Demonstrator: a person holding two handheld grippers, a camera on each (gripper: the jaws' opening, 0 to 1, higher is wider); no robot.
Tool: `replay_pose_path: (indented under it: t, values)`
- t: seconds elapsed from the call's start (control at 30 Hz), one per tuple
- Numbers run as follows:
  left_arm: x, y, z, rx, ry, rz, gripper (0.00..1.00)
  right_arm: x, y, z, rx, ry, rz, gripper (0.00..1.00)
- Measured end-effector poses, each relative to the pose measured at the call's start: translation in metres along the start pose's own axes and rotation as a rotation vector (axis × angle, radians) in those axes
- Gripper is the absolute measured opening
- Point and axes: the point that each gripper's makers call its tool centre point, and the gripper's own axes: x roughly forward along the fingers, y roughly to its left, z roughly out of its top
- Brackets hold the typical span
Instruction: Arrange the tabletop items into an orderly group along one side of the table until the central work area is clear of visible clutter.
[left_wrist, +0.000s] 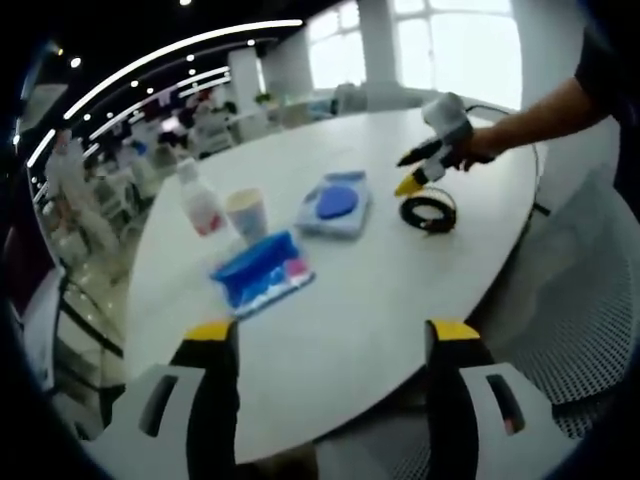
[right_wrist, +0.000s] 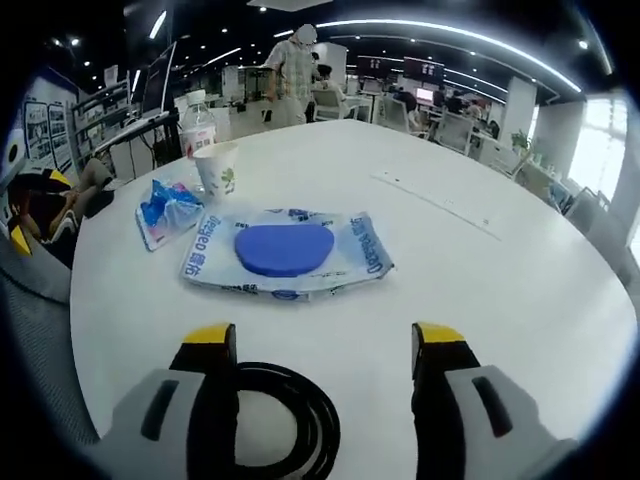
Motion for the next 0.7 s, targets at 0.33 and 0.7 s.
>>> replay_pose_path:
  t: [0.33, 0.7]
  values:
    - [0.001, 0.003, 0.000, -0.012, 0.001, 0.013, 0.75, 0.021, -0.023, 0.005, -0.031, 0.017, 0.011, 0.76]
    - [0.000, 0.006, 0.006, -0.043, -0.039, 0.019, 0.80, 0.040, -0.046, 0.009, 0.012, 0.025, -0.016, 0.71]
